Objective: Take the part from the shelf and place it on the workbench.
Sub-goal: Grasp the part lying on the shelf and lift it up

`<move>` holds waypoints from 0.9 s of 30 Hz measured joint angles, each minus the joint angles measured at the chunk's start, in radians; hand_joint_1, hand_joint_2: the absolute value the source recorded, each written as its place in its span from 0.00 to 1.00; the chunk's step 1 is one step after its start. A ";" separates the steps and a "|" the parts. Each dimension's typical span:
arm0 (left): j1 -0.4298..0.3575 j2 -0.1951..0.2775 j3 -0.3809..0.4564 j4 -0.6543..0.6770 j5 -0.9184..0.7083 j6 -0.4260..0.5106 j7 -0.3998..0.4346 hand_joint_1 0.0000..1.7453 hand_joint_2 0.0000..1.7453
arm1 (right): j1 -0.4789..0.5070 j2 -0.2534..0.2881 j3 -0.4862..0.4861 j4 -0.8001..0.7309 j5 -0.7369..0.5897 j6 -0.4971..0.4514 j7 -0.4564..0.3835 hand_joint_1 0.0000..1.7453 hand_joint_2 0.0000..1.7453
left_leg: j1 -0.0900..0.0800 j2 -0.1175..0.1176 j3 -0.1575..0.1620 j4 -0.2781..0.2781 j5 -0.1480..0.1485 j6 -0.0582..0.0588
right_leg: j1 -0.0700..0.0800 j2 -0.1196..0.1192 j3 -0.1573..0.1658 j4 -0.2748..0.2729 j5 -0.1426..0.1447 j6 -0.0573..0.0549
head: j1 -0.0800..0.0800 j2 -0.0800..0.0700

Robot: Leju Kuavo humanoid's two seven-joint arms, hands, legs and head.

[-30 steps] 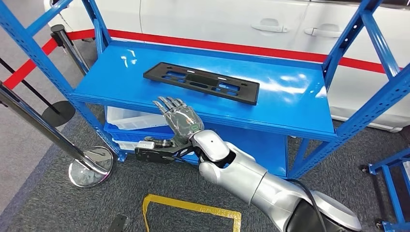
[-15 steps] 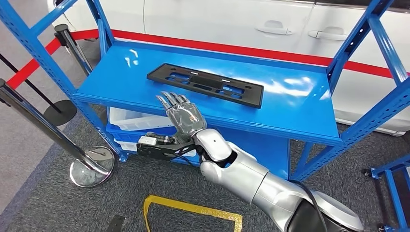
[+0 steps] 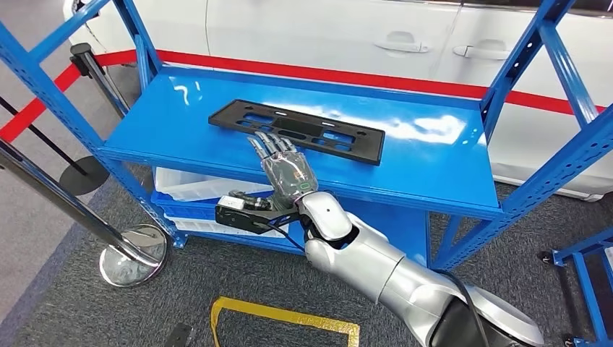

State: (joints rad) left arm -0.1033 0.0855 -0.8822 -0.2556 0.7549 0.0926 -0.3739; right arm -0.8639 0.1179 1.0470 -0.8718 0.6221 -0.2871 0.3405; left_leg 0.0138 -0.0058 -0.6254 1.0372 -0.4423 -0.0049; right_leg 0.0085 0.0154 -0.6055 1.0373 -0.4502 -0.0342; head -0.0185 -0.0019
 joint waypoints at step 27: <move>0.003 -0.004 -0.018 0.000 0.001 -0.003 0.006 0.00 0.00 | 0.012 -0.008 -0.015 0.025 0.004 0.021 0.003 0.00 0.00 | 0.005 0.001 -0.093 0.187 -0.063 -0.012 | -0.002 -0.001 0.007 -0.010 0.006 -0.016 | -0.005 0.000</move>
State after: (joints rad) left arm -0.1006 0.0818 -0.9004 -0.2553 0.7560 0.0893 -0.3681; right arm -0.8523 0.1102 1.0315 -0.8467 0.6261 -0.2663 0.3437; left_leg 0.0193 -0.0048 -0.7180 1.2239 -0.5055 -0.0172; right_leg 0.0065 0.0145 -0.5986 1.0269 -0.4442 -0.0504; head -0.0231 -0.0019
